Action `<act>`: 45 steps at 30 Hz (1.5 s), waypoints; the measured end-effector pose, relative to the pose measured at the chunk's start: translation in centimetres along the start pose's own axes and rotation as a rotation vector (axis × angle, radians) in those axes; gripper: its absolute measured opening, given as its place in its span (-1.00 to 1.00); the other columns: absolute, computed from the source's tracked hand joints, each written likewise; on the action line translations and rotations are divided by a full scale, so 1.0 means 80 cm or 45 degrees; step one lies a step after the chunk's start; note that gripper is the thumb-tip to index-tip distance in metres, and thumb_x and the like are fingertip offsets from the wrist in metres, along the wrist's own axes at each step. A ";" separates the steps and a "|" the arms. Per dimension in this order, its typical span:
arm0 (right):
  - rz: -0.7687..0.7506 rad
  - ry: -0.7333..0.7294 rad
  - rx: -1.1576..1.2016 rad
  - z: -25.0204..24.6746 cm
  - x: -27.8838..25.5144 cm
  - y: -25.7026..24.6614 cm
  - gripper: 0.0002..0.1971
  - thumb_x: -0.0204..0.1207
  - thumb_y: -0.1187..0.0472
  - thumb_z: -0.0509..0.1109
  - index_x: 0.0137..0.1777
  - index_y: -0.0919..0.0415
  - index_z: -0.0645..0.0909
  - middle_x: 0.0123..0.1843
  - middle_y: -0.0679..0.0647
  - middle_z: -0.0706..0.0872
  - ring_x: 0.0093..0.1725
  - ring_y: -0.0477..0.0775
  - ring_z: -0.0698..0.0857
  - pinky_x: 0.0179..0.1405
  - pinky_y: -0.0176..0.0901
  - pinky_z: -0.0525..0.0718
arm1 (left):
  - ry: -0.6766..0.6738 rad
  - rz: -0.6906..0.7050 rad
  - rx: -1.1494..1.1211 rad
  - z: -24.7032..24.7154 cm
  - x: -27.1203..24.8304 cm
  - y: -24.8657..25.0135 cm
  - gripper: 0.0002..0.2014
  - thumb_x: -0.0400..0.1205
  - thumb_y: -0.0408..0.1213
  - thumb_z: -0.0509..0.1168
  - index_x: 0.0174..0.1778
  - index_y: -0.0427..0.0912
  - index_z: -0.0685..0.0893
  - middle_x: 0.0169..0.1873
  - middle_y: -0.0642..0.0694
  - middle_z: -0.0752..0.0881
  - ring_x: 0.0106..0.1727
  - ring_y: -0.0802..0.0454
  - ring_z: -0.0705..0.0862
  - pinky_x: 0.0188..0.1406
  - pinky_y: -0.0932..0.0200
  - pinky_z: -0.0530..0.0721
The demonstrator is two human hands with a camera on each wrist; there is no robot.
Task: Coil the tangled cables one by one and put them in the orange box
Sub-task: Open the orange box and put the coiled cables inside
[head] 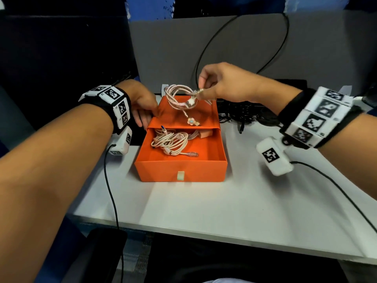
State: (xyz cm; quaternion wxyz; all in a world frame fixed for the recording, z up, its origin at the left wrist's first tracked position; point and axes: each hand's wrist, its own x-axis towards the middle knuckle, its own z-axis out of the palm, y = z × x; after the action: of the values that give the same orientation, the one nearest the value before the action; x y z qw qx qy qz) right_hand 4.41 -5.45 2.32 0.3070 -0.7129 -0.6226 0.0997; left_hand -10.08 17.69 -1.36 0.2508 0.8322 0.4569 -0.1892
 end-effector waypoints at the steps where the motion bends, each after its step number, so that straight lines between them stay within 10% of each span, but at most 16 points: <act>1: 0.003 -0.065 -0.011 -0.003 -0.011 -0.002 -0.73 0.53 0.12 0.63 0.09 0.21 0.67 -0.04 0.20 0.85 -0.19 -0.01 0.74 -0.08 -0.05 0.66 | -0.003 -0.002 0.001 0.000 0.000 0.001 -0.59 0.87 -0.20 0.10 0.11 -0.48 0.72 -0.19 -0.31 0.86 -0.30 -0.08 0.88 -0.46 0.13 0.80; 8: -0.037 -0.323 -0.131 0.028 -0.056 -0.006 -0.81 0.55 0.14 0.62 0.03 0.08 0.66 -0.11 0.05 0.80 -0.23 -0.03 0.73 -0.32 -0.22 0.62 | 0.000 -0.025 0.024 0.001 -0.004 0.005 -0.58 0.88 -0.22 0.09 0.06 -0.48 0.73 -0.21 -0.31 0.86 -0.25 -0.10 0.87 -0.37 0.09 0.84; 16: -0.140 -0.447 -0.680 0.095 -0.061 0.018 -0.89 0.54 0.15 0.44 -0.14 -0.03 0.55 -0.07 -0.05 0.66 -0.05 0.07 0.65 -0.08 0.12 0.70 | -0.008 -0.042 0.031 0.000 -0.004 0.005 -0.59 0.88 -0.22 0.08 0.19 -0.50 0.71 -0.12 -0.33 0.86 -0.29 -0.08 0.88 -0.45 0.12 0.80; 21: -0.335 -0.225 -0.809 0.094 -0.062 0.003 -0.83 0.66 0.02 0.45 0.15 0.04 0.64 0.12 0.00 0.61 0.10 0.09 0.65 -0.16 -0.05 0.57 | 0.009 -0.028 0.025 0.001 -0.004 0.005 -0.61 0.87 -0.24 0.10 0.01 -0.46 0.72 -0.26 -0.29 0.86 -0.33 -0.07 0.88 -0.45 0.11 0.81; 30: -0.195 -0.611 -0.662 0.107 -0.043 -0.023 -0.51 0.71 0.07 0.44 0.62 -0.02 0.49 0.12 -0.11 0.63 0.10 -0.01 0.57 -0.04 -0.16 0.47 | 0.011 -0.026 0.014 0.001 -0.003 0.004 -0.60 0.88 -0.23 0.08 0.15 -0.50 0.71 -0.20 -0.32 0.86 -0.32 -0.08 0.88 -0.48 0.12 0.80; 39: -0.049 -0.689 -0.837 0.104 -0.042 -0.021 -0.59 0.78 -0.13 0.26 0.48 0.08 0.61 0.27 0.01 0.69 0.31 0.15 0.67 0.25 0.06 0.69 | 0.012 -0.027 0.014 0.001 -0.004 0.004 -0.60 0.87 -0.23 0.09 0.11 -0.50 0.72 -0.21 -0.32 0.86 -0.32 -0.07 0.88 -0.47 0.12 0.80; 45: -0.186 -0.453 -0.648 0.088 -0.064 -0.043 -0.50 0.70 -0.40 0.16 0.16 0.00 0.66 -0.22 -0.16 0.61 -0.06 0.02 0.66 -0.13 -0.03 0.58 | 0.025 -0.012 0.002 0.002 -0.004 0.004 -0.59 0.87 -0.24 0.11 -0.07 -0.46 0.72 -0.29 -0.30 0.86 -0.35 -0.07 0.87 -0.42 0.11 0.83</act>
State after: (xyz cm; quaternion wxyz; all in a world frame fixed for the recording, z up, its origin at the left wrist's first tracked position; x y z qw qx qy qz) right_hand -3.18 -7.97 -2.53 0.0113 -0.6916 -0.7210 0.0415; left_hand -10.03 17.24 -1.24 0.2447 0.8321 0.4630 -0.1827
